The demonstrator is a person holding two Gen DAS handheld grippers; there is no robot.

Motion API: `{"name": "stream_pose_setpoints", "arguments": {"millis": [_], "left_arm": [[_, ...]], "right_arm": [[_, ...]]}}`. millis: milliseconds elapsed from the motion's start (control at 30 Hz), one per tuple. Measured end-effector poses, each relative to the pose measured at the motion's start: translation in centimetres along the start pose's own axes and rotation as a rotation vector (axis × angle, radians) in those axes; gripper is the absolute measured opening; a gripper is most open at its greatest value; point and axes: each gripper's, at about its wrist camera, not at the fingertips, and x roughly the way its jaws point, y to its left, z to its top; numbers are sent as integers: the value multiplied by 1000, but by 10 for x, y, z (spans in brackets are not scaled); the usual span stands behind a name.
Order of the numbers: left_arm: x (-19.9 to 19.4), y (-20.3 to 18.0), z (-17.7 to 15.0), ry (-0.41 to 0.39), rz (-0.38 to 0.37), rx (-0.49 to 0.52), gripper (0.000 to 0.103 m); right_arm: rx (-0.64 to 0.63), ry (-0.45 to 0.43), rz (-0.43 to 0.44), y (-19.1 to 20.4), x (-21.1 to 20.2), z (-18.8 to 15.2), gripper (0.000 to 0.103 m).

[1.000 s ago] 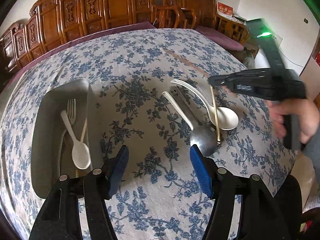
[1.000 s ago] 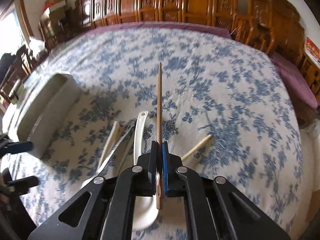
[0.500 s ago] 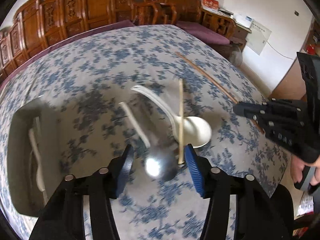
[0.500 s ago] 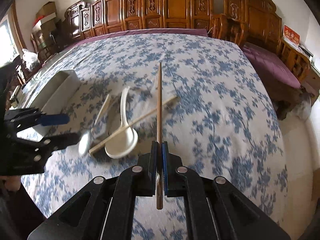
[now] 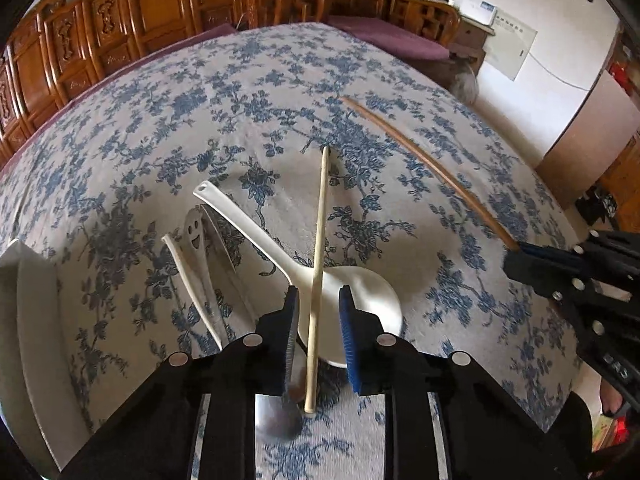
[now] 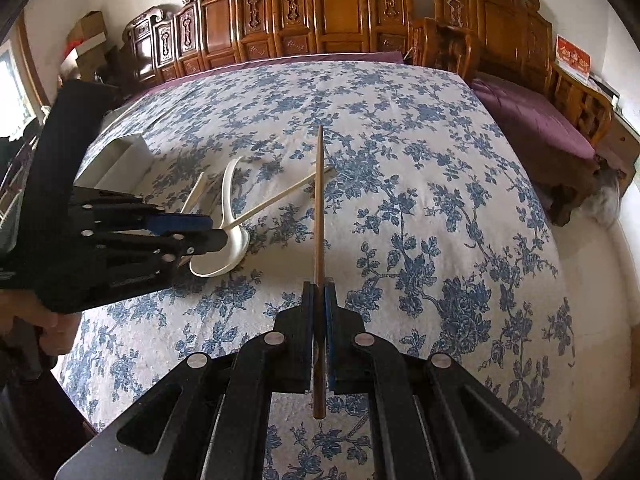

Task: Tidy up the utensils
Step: 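Close the left tool on another wooden chopstick at the pile while the right tool holds its chopstick, then carry the chopstick in the left tool into the grey tray and release it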

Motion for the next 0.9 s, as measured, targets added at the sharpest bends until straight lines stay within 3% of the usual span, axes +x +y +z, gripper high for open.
{"name": "stream_pose_setpoints", "arguments": {"millis": [400,900], "left_arm": [[8,-1,4,11,39,14,4],[-65,0,-16,-106,52,18,4]], "right_arm": [[25,-4,3,-8,-3,-1,6],[-4,-29,31,9,-14,4,6]]}}
